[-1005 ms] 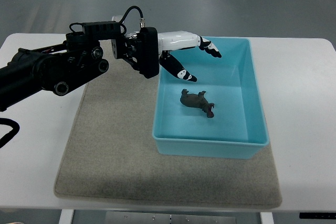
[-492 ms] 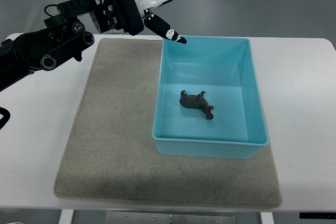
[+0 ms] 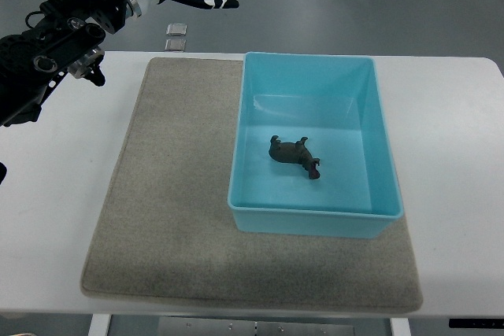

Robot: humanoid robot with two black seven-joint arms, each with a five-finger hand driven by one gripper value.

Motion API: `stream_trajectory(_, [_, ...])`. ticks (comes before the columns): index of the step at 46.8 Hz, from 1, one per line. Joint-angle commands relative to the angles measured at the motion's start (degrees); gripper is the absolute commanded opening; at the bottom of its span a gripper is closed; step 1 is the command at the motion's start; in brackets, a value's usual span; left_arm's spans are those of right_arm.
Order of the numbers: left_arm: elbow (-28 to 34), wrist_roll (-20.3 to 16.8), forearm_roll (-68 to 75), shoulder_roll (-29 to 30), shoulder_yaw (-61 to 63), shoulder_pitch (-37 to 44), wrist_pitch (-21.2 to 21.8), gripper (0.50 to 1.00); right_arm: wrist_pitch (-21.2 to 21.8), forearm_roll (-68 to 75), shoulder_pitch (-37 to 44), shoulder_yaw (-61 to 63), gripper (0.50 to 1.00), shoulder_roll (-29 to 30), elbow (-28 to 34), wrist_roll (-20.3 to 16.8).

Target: Place brown hippo in blue box with left hand

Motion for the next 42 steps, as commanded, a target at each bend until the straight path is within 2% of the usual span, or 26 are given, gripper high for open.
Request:
stream_trajectory(1, [1.98,0.56,-8.21,-0.21,0.06,0.18,-0.01,0.994,0.00,0.00,0.00,0.00,0.936,0.00,0.01,0.00])
stream_trajectory(6, [4.26,3.37,-17.35,-0.56,-0.03,0.62,0.60,0.992,0.00,0.00,0.00,0.00,0.936,0.00,0.01,0.00])
stream_trajectory(12, [5.06,7.24,-28.16,-1.26,-0.12,0.80,4.03,0.992,0.00,0.00,0.00,0.00,0.936,0.00,0.01,0.00])
stream_trajectory(17, [5.41,8.38,-36.78,-2.23,-0.21,1.50,5.17,0.992,0.00,0.00,0.00,0.00,0.936,0.00,0.01,0.00])
stream_trajectory(22, [5.85,8.30,-44.07,-2.94,-0.21,2.47,3.68,0.994,0.00,0.00,0.00,0.00,0.936,0.00,0.01,0.00])
stream_trajectory(25, [5.85,8.30,-47.15,-3.02,-0.29,2.64,1.58,0.992,0.00,0.00,0.00,0.00,0.936,0.00,0.01,0.00])
stream_trajectory(36, [10.24,8.12,-54.55,-4.25,-4.77,4.93,-11.60,0.994,0.00,0.00,0.00,0.00,0.936,0.00,0.01,0.00])
stream_trajectory(40, [12.00,8.12,-54.90,-5.22,-6.97,5.89,-14.59,0.992,0.00,0.00,0.00,0.00,0.936,0.00,0.01,0.00])
stream_trajectory(42, [12.35,8.12,-55.07,-5.48,-8.20,6.25,-14.69,0.994,0.00,0.00,0.00,0.00,0.936,0.00,0.01,0.00])
